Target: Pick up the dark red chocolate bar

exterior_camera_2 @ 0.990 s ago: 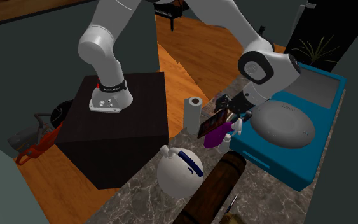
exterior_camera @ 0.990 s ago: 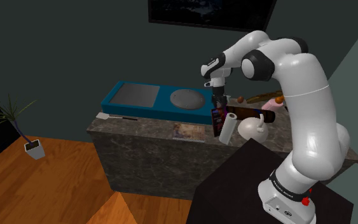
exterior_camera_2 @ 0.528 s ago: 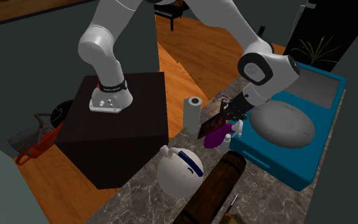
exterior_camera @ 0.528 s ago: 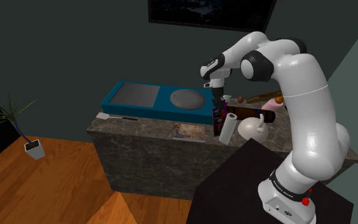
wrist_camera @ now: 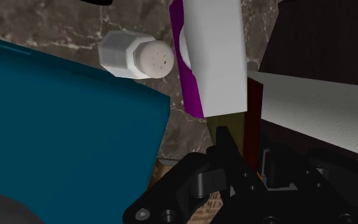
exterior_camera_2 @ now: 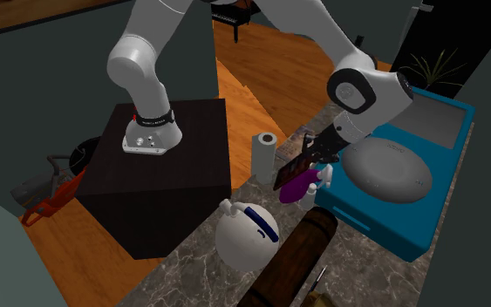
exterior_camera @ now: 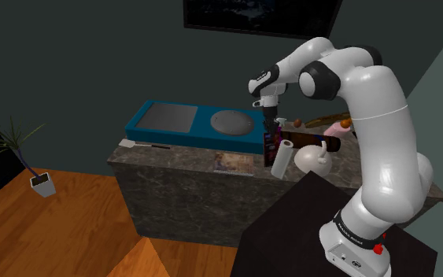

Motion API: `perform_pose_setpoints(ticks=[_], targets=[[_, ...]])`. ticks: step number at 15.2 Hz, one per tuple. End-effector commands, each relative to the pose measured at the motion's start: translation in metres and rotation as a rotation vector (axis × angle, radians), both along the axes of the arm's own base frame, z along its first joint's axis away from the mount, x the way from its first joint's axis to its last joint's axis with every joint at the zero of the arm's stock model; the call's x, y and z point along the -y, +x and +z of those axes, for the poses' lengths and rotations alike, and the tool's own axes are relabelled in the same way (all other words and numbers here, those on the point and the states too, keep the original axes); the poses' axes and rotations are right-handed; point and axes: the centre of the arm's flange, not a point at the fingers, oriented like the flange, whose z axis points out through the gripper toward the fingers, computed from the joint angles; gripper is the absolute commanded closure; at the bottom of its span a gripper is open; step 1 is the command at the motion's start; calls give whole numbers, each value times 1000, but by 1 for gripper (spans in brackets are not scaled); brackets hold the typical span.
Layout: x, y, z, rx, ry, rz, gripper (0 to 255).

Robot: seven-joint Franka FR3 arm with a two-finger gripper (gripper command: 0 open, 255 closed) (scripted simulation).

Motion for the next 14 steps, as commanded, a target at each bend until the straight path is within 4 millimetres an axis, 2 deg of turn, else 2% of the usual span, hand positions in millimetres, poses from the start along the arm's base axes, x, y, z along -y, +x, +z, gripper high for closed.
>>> perform_pose_setpoints(ticks=[1,12,14], targets=[[1,0,9,0,0,0,255],[1,0,68,0,0,0,255],[1,0,68,0,0,0,255]])
